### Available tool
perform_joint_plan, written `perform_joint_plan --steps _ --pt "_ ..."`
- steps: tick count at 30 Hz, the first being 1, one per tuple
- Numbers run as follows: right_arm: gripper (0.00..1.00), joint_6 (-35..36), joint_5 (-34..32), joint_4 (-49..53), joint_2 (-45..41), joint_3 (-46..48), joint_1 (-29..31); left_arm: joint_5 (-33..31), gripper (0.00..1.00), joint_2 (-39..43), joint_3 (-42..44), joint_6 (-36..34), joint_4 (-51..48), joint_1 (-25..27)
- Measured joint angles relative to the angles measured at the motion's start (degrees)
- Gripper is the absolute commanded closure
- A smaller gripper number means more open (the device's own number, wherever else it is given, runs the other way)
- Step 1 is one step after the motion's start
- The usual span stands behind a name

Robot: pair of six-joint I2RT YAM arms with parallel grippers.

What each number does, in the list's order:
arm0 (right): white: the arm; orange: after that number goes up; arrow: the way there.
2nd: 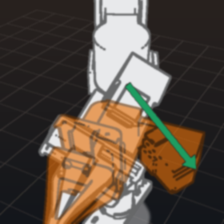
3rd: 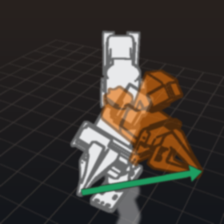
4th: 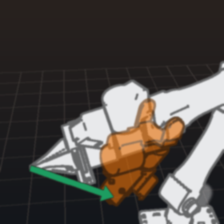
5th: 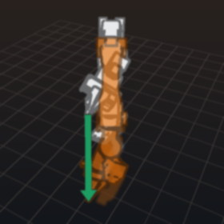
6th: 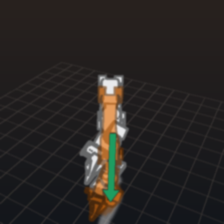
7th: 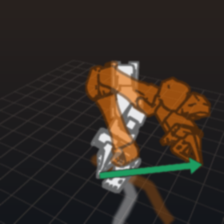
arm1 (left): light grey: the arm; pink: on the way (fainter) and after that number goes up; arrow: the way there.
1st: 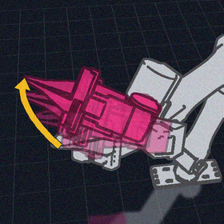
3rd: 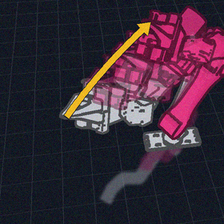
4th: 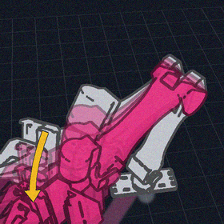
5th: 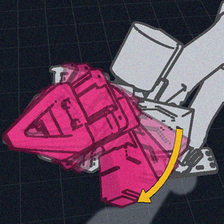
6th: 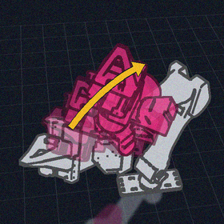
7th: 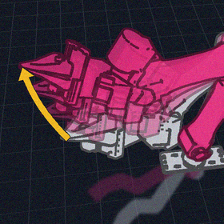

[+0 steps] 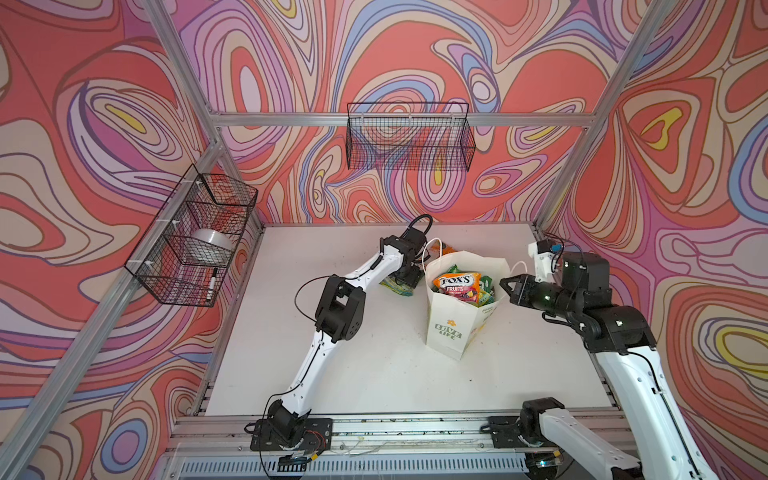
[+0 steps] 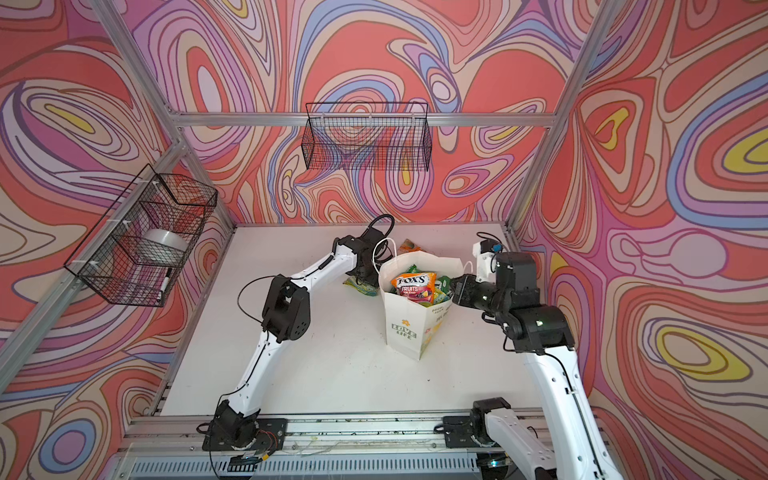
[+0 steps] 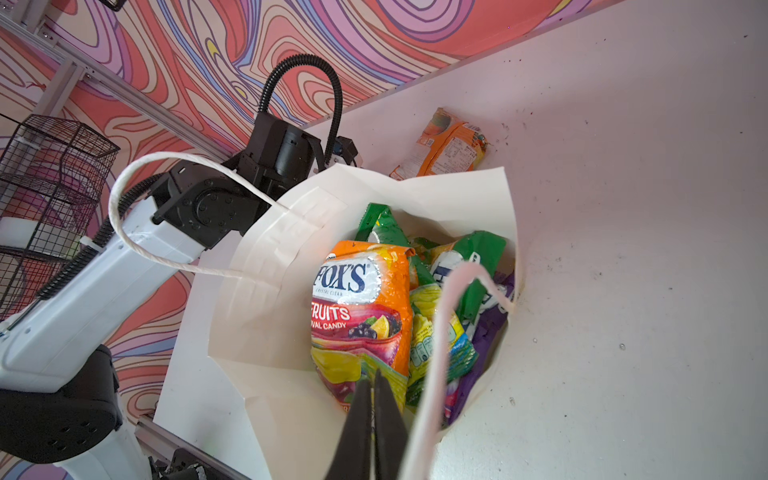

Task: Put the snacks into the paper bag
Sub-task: 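Lift the green Spring Tea packet with the left gripper and carry it toward the bag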

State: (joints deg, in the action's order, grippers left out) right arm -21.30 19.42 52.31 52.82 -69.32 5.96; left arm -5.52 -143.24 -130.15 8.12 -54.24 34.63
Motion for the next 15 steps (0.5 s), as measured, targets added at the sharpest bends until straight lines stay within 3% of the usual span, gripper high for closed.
perform_joint_plan --steps 7,15 --pt "1.0 0.0 0.0 0.0 0.0 0.0 0.0 -0.3 0.57 0.0 0.1 1.4 -0.4 0.0" --pt "1.0 0.0 0.0 0.0 -0.1 0.0 0.0 -0.6 0.79 1.3 1.8 4.0 -0.1 0.2"
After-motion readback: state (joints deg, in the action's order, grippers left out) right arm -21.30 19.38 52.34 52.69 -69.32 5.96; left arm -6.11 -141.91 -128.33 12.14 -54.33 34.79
